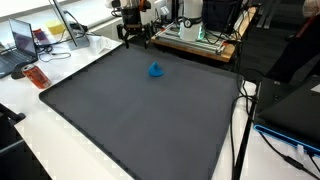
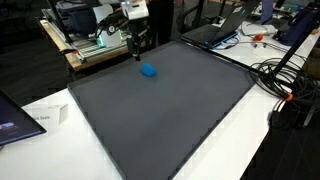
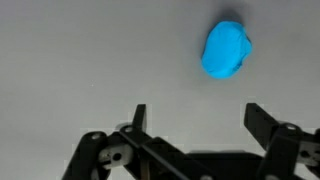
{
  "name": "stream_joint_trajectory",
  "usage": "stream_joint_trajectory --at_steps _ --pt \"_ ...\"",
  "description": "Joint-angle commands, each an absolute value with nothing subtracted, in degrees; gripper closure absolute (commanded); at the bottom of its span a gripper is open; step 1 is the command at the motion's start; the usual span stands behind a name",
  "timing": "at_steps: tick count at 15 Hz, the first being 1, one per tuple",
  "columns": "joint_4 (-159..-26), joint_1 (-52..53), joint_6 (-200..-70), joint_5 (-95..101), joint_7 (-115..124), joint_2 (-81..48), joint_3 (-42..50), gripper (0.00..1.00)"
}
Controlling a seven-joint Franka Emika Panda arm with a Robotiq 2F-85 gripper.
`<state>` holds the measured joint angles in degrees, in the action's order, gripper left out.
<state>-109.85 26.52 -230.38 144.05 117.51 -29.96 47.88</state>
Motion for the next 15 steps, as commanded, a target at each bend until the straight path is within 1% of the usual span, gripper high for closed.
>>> stream_joint_trajectory --at_steps 1,5,7,9,10,12,15 --pt "-102.38 31.82 -238.73 144.04 123.52 -37.37 53.43 0.0" --pt "-97.12 33.95 -245.07 144.03 129.31 -41.83 55.21 0.0" --pt "-99.34 35.36 -241.72 144.03 132.02 -42.86 54.54 0.0" --pt "-95.55 36.24 -245.07 144.03 135.77 -46.23 55.59 0.0" --pt "-98.15 36.91 -242.39 144.03 136.95 -46.38 54.67 0.0" --pt "-95.81 37.9 -244.21 144.03 140.5 -49.08 55.25 0.0" --pt "-95.7 39.74 -243.79 144.03 145.24 -51.54 55.11 0.0"
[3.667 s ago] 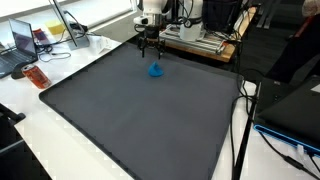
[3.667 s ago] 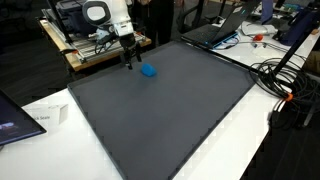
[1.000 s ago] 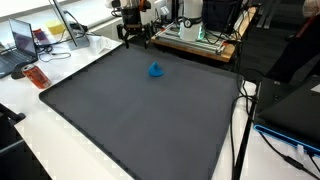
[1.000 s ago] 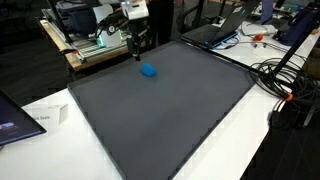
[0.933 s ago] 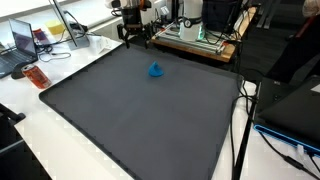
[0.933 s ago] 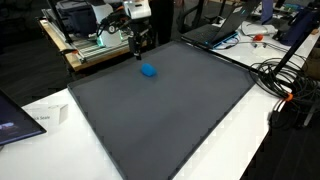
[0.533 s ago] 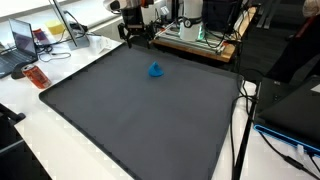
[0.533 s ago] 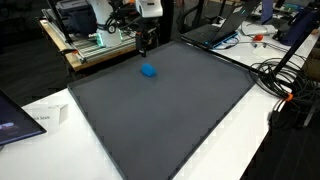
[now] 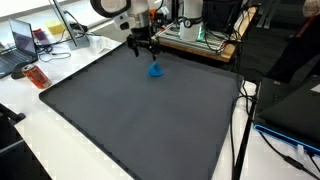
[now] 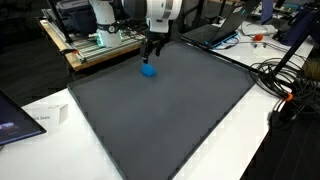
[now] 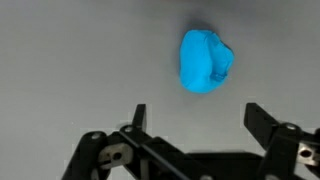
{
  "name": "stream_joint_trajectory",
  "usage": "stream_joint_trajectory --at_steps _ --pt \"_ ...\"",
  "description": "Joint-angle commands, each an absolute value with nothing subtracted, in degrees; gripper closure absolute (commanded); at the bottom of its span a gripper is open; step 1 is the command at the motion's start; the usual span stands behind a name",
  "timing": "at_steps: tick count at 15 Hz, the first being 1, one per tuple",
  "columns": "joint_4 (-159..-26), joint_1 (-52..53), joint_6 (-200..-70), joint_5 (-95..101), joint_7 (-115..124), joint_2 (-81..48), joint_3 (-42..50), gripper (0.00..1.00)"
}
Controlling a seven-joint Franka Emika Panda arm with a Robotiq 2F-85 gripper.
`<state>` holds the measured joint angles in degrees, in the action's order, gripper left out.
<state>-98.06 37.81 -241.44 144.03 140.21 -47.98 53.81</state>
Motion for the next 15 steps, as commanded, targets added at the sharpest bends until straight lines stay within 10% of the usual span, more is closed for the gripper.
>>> stream_joint_trajectory --at_steps 1,15 --pt "-95.6 40.43 -243.79 144.03 146.79 -52.16 55.17 0.0" --pt "-91.44 45.39 -243.73 144.02 158.16 -60.03 55.94 0.0"
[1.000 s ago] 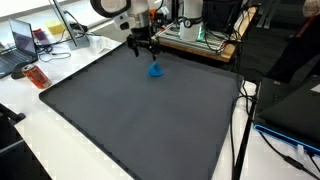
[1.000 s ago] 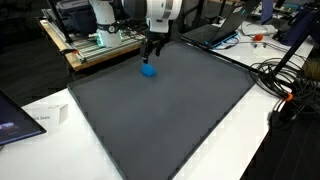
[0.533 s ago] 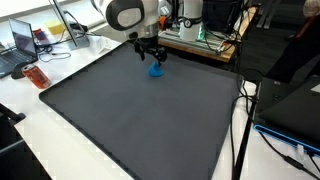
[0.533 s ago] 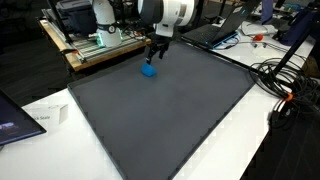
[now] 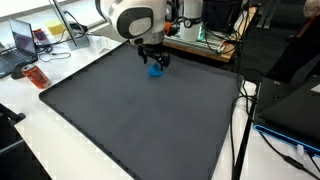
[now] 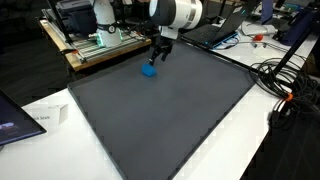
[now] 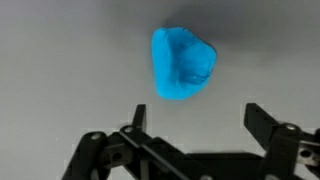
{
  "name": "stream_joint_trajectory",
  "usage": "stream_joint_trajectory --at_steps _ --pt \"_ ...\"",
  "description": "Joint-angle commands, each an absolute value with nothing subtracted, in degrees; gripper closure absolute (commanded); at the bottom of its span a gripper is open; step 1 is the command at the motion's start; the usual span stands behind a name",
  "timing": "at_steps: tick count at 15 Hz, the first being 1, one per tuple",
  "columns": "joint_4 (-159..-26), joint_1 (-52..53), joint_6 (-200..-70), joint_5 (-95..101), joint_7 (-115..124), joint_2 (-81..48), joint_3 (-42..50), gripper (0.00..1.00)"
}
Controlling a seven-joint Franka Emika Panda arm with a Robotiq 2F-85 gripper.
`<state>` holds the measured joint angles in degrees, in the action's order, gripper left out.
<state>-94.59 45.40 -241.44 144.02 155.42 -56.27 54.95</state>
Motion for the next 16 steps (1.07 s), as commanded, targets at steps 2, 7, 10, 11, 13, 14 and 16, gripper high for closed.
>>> stream_joint_trajectory --at_steps 2,7,10,11,13,14,16 --pt "-90.94 45.24 -243.74 144.02 157.92 -61.52 55.8 0.0" --pt "-91.47 45.19 -243.75 144.02 156.86 -64.75 55.54 0.0" --pt "-91.1 44.68 -243.67 144.02 156.27 -65.57 54.92 0.09" --pt "-90.98 44.6 -243.67 144.02 156.21 -65.73 54.85 0.2" --pt "-91.03 44.2 -243.68 144.01 155.43 -65.39 54.19 0.41" --pt "-91.12 44.36 -243.54 144.01 155.6 -65.46 54.25 0.48" --pt "-91.32 44.38 -243.31 144.0 155.06 -65.09 53.9 0.62"
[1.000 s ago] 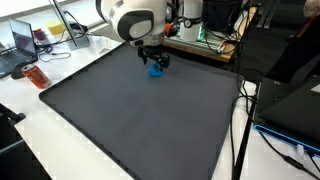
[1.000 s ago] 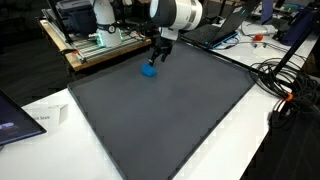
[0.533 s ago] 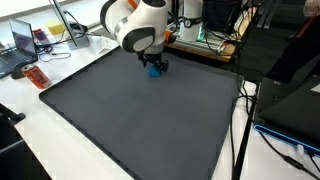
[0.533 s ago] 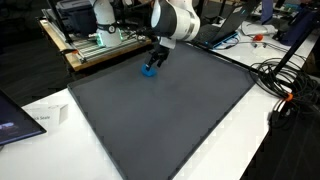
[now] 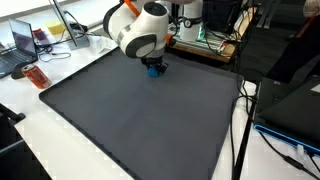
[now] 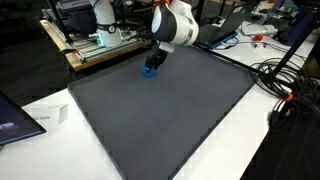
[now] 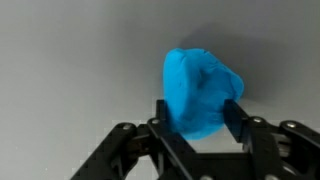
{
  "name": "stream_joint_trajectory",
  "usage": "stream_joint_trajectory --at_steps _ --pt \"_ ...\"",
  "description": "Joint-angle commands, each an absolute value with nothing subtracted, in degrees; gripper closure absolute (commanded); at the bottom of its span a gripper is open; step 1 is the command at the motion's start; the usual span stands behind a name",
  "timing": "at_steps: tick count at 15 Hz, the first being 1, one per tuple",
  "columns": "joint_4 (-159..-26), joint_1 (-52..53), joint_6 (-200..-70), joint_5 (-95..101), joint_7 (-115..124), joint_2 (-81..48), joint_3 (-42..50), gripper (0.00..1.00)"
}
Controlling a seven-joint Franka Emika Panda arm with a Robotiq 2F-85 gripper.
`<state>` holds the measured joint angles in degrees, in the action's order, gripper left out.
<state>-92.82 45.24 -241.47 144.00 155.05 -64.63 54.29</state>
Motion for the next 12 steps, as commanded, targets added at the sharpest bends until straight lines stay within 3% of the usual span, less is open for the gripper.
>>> stream_joint_trajectory --at_steps 1,6,12 --pt "-91.29 44.49 -243.28 144.0 155.14 -65.17 54.02 0.68" --pt "-92.19 44.68 -242.74 144.04 154.33 -64.71 54.1 0.97" --pt "-94.35 45.68 -242.85 144.04 152.81 -62.62 55.34 0.97"
